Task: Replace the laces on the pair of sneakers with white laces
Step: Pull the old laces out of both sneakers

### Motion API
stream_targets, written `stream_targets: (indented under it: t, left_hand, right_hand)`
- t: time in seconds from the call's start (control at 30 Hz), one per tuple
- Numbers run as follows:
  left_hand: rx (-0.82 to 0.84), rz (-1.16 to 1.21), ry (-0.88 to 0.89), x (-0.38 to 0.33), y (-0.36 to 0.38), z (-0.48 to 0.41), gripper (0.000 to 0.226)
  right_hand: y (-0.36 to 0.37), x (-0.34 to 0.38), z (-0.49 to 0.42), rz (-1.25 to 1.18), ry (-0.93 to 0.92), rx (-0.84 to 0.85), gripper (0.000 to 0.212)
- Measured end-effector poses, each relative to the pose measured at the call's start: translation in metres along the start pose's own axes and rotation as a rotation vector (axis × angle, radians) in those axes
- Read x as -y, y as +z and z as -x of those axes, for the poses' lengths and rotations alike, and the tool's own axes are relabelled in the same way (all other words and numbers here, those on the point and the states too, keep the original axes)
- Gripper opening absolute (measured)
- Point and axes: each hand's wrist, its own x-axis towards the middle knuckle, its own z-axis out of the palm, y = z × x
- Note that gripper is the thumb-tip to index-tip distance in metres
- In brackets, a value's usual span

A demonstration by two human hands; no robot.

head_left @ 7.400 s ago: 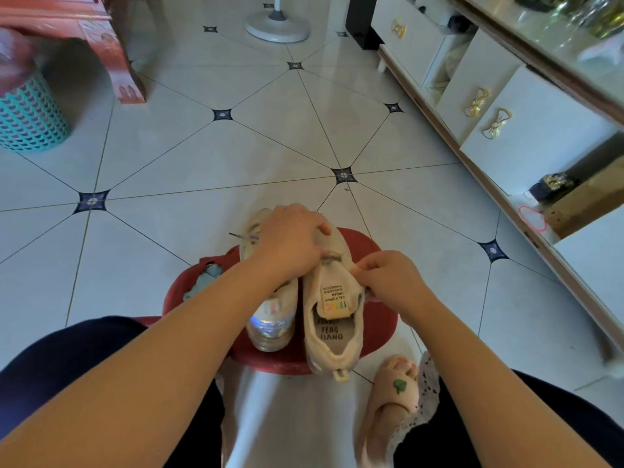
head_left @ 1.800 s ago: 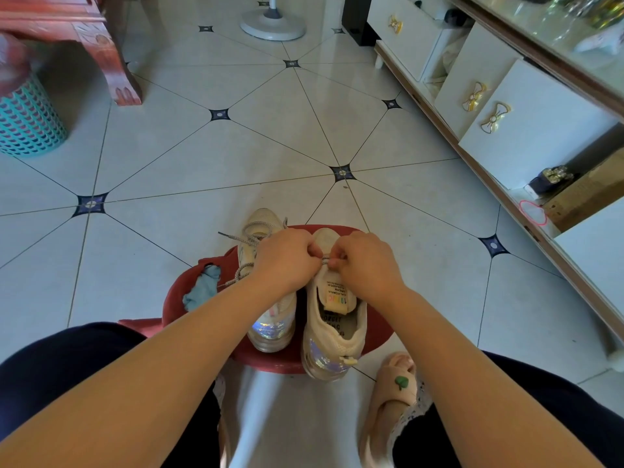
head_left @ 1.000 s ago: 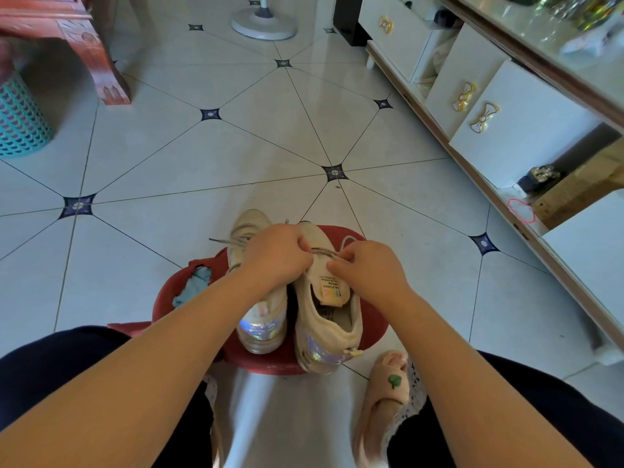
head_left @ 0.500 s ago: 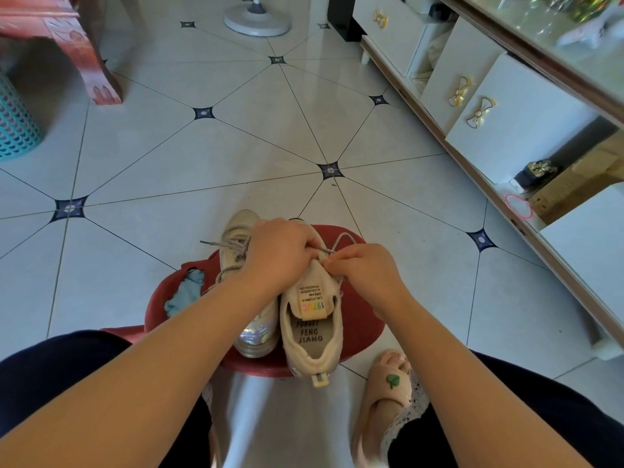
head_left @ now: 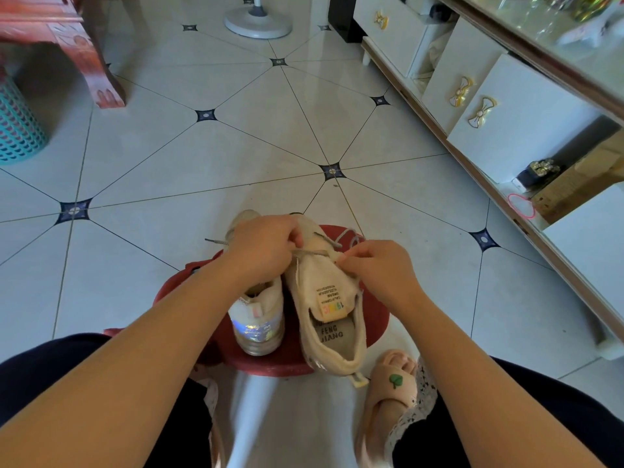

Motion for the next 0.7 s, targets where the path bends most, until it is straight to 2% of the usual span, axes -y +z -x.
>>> stream_targets:
  t: [0.13,0.23,0.33,0.4,0.53,0.63,0.7]
  left_hand:
    - [-0.082,0.034,0.07,-0.004,0.003,-0.001,0.01]
    - [-0.086,-0.172,0.167,-0.012,0.01,-0.002,0.016]
    - [-0.152,-0.354,0.226,-0.017,0.013,-0.004,0.01]
    - [-0.205,-0.307,0.162,-0.014,0.009,-0.003,0.012]
    - [-0.156,0.063,-0.118,0.005,-0.012,-0.002,0.012]
    - [-0.175,-0.084,-0.071,0.005,-0.012,-0.001,0.007]
    - [-0.167,-0.094,0.026,-0.005,-0.006,-0.001,0.016]
  right_hand:
    - [0.004,0.007,0.005,0.05,-0.072,0.028,0.018]
    - [0.006,0.009,0.006,0.095,-0.076,0.018,0.016]
    - [0.008,0.009,0.007,0.099,-0.035,0.019,0.014]
    - [0.004,0.007,0.006,0.089,-0.001,-0.003,0.014]
    - [-0.005,0.006,0.004,0.038,0.024,-0.023,0.013]
    - [0.0,0.01,0.006,0.065,-0.021,-0.002,0.014]
    - [0.003,0.013,0.008,0.081,-0.041,0.002,0.015]
